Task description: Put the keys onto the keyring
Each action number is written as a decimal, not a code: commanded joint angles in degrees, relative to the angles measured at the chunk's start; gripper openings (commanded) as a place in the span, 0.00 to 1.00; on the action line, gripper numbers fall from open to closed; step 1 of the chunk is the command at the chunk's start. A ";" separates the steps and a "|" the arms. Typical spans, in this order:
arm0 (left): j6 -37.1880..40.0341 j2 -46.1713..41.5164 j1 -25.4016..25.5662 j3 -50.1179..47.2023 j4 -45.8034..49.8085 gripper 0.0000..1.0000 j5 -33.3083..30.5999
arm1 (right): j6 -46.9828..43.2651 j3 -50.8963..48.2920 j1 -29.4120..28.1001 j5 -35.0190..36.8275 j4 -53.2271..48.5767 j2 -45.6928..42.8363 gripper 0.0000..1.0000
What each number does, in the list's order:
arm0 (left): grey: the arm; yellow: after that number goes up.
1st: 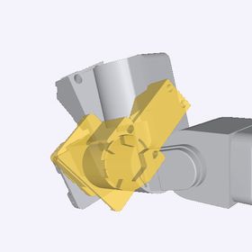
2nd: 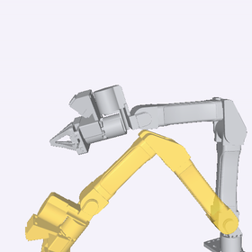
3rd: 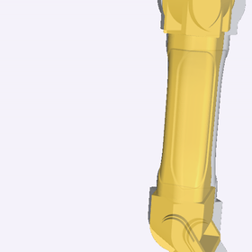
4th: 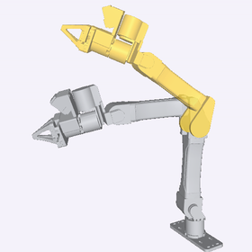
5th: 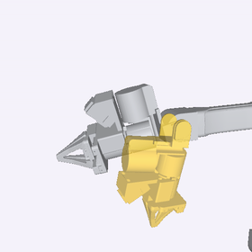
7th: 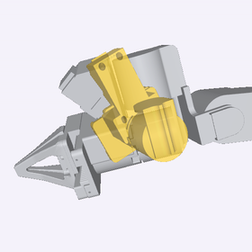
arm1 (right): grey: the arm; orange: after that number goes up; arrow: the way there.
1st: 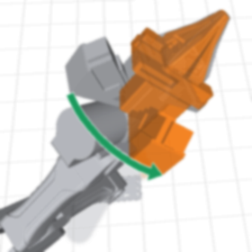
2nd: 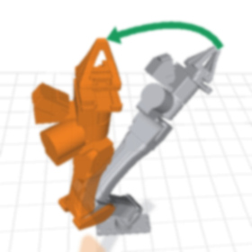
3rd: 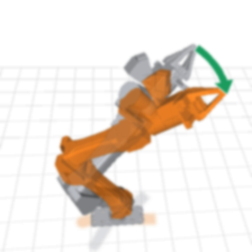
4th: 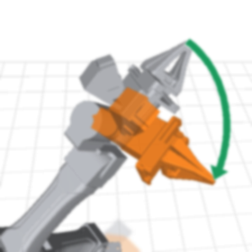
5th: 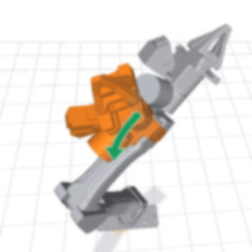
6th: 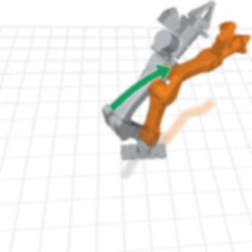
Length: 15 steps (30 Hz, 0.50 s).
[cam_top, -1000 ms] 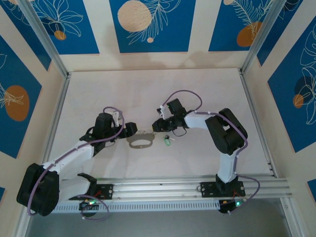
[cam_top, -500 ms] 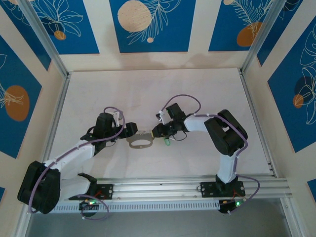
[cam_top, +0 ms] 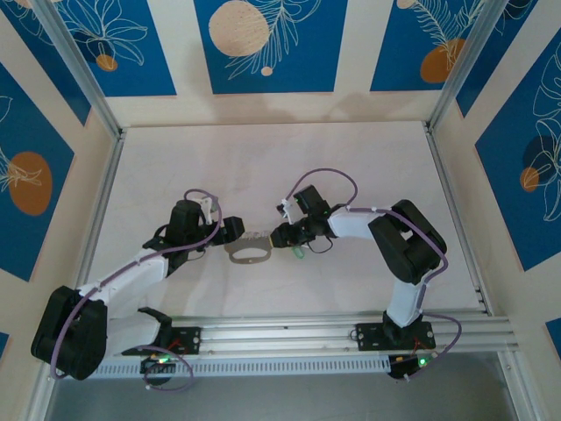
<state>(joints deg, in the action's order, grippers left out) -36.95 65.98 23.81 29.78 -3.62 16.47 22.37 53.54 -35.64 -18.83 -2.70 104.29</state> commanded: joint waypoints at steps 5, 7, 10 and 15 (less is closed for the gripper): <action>0.56 -0.14 0.18 1.62 -0.60 0.78 0.92 | -2.20 0.93 -0.88 3.84 -3.01 -0.52 0.33; 0.56 -0.15 0.18 1.60 -0.69 0.78 0.93 | -2.31 1.12 -0.87 3.88 -3.14 -0.27 0.32; 0.56 -0.07 0.19 1.67 -0.69 0.78 1.02 | -2.33 1.40 -0.84 3.89 -3.27 -0.06 0.30; 0.59 0.06 0.18 1.76 -0.87 0.78 1.27 | -2.45 1.68 -0.88 3.63 -3.19 0.04 0.28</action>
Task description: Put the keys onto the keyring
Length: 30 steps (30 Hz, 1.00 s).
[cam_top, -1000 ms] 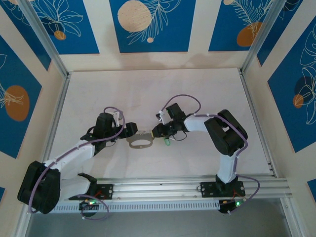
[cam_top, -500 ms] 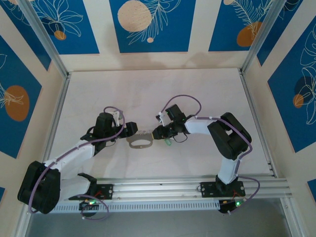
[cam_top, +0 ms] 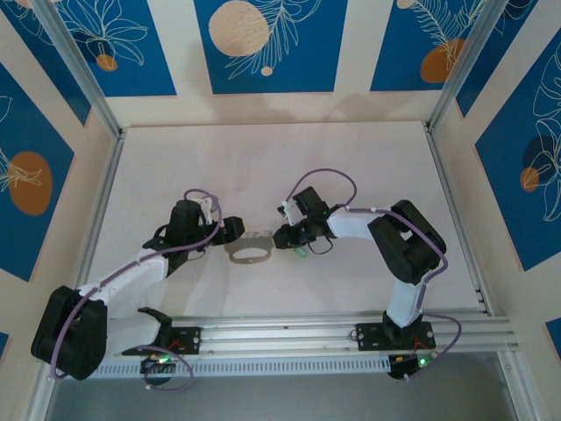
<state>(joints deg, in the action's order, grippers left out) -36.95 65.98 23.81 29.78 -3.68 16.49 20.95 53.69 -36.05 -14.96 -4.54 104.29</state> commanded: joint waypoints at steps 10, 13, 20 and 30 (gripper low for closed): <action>0.64 0.54 0.18 1.94 -0.97 0.79 1.74 | -1.61 2.37 -0.55 -1.30 -1.36 0.09 0.24; 0.65 0.64 0.18 1.95 -1.06 0.79 1.90 | -1.74 2.65 -0.51 -1.39 -1.37 0.38 0.24; 0.61 0.82 0.18 2.04 -1.22 0.79 2.23 | -2.69 3.77 -0.53 -0.21 -1.89 1.25 0.29; 0.74 1.13 0.19 2.21 -1.51 0.79 2.65 | -9.47 5.12 -0.52 1.75 -3.73 1.43 0.31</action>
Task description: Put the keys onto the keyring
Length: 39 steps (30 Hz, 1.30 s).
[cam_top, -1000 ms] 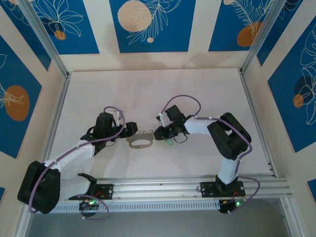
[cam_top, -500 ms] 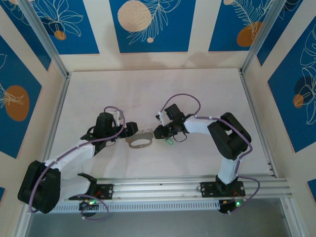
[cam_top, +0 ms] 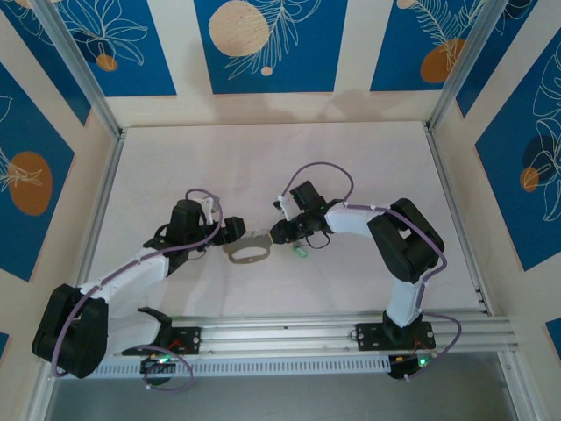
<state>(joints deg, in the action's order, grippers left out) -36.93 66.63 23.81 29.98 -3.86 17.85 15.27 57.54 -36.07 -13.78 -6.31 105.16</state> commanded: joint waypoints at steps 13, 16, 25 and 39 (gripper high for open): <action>0.62 1.51 0.18 2.45 -1.94 0.80 1.93 | -7.71 1.30 -0.93 -0.10 -2.06 1.05 0.33; 0.63 1.66 0.18 2.54 -1.94 0.80 1.99 | -7.80 1.52 -1.27 -0.55 -2.00 1.59 0.33; 0.58 1.68 0.21 2.49 -1.90 0.80 1.96 | -7.90 1.71 -1.56 -0.24 -2.08 2.24 0.32; 0.45 2.31 0.18 2.64 -2.47 0.80 2.23 | -7.55 1.30 -0.24 -0.52 -1.43 0.84 0.31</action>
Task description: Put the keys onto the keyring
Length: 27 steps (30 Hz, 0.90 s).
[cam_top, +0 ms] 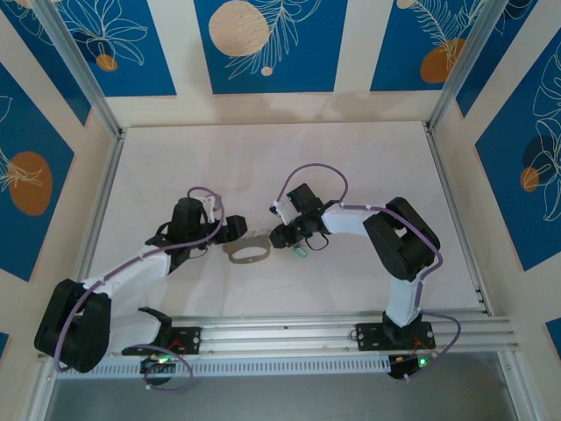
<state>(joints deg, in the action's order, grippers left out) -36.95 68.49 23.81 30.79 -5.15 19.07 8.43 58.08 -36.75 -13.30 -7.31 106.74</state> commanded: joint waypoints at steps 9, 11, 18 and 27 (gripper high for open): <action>0.39 0.75 0.18 1.87 -1.33 0.80 1.06 | -0.52 0.71 0.67 -1.29 -0.07 -0.62 0.29; 0.39 0.85 0.19 1.89 -1.36 0.81 1.13 | -0.52 0.72 0.81 -1.29 -0.10 -0.65 0.28; 0.38 0.99 0.18 1.89 -1.44 0.81 1.21 | -0.69 0.80 0.96 -1.93 -0.44 -1.17 0.17; 0.17 0.81 0.19 2.61 -0.09 0.80 0.73 | -1.04 0.82 1.50 -2.08 -1.31 -2.19 0.00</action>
<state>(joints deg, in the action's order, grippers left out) -36.97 69.19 23.81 31.44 -5.10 19.09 8.03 58.08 -35.70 -13.74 -7.35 106.69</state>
